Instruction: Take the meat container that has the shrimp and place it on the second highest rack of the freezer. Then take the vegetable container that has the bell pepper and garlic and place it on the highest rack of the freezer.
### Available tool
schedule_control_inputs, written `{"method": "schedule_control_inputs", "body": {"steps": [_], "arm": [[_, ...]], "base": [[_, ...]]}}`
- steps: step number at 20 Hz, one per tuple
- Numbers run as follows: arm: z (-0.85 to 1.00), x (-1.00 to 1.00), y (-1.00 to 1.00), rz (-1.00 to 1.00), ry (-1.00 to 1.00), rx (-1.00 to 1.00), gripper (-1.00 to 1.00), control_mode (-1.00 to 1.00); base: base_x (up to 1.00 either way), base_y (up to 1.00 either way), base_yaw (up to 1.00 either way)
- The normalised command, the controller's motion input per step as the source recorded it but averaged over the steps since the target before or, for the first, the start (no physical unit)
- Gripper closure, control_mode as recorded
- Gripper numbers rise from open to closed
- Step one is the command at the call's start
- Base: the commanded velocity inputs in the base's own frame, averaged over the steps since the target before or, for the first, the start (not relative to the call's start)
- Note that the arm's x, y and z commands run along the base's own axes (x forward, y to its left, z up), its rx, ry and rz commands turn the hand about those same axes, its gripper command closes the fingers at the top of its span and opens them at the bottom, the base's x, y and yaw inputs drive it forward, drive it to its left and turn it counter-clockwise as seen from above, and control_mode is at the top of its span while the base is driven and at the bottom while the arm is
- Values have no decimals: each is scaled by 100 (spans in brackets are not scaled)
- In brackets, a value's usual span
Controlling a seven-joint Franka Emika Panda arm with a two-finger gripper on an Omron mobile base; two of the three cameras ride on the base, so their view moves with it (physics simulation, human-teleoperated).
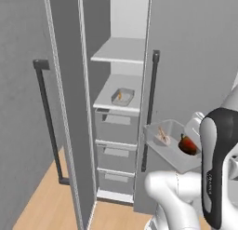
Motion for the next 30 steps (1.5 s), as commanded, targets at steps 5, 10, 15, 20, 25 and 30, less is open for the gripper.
{"method": "schedule_control_inputs", "body": {"steps": [5,10,15,20,25,30], "arm": [[0,0,0,0,0,0,100,100],[0,0,0,0,0,0,100,100],[0,0,0,0,0,0,100,100],[0,0,0,0,0,0,100,100],[0,0,0,0,0,0,100,100],[0,0,0,0,0,0,100,100]], "base": [[8,67,-16],[11,8,-33],[51,60,-19],[46,9,-3],[59,1,-9],[64,12,-1]]}}
